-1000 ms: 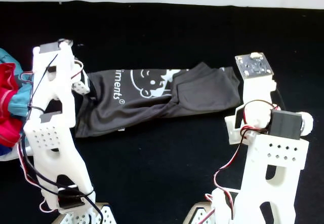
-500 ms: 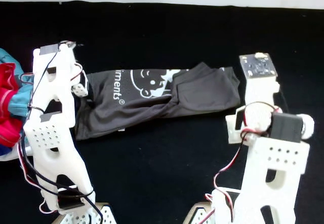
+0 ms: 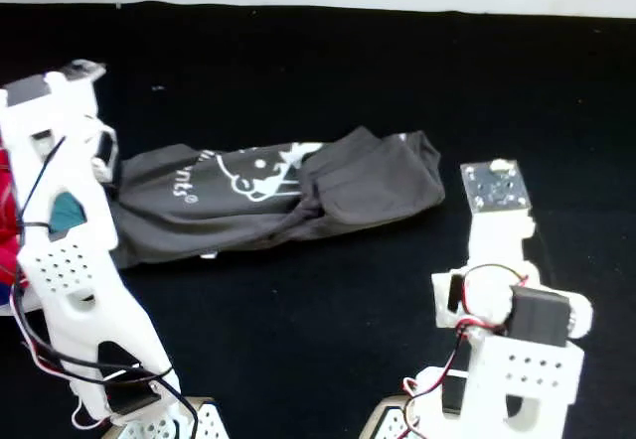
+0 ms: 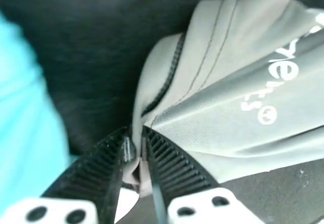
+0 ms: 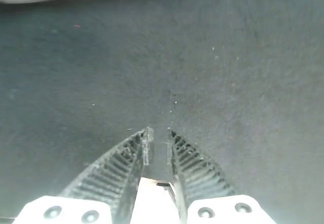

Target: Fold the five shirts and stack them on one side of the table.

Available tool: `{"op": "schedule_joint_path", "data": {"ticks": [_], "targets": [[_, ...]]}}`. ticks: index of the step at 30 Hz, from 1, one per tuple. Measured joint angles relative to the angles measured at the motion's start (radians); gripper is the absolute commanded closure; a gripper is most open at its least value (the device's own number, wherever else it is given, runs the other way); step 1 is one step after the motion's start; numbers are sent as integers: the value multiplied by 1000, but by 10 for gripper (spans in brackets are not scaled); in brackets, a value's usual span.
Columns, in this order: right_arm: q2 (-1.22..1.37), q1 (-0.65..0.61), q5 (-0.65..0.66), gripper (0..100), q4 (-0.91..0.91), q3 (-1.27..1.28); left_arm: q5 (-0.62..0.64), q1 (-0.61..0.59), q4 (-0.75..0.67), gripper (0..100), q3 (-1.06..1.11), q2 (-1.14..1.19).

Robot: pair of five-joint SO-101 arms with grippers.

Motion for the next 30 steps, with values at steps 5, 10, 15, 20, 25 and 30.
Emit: {"op": "schedule_joint_path", "data": {"ticks": [5, 10, 15, 20, 25, 30], "targets": [[0, 129, 115, 943, -272, 233, -3, -23, 46, 991, -126, 0], [0, 230, 153, 943, -563, 493, 11, 26, 51, 991, -107, -17], [0, 255, 153, 943, -779, 689, 48, 181, 52, 991, -14, -183], [0, 256, 153, 943, -855, 764, 52, 330, 52, 991, 41, -331], [-15, 258, 153, 943, -921, 838, 55, 489, 52, 991, 46, -437], [-18, 262, 153, 943, -951, 861, 55, 660, 54, 991, 46, -476]]}}
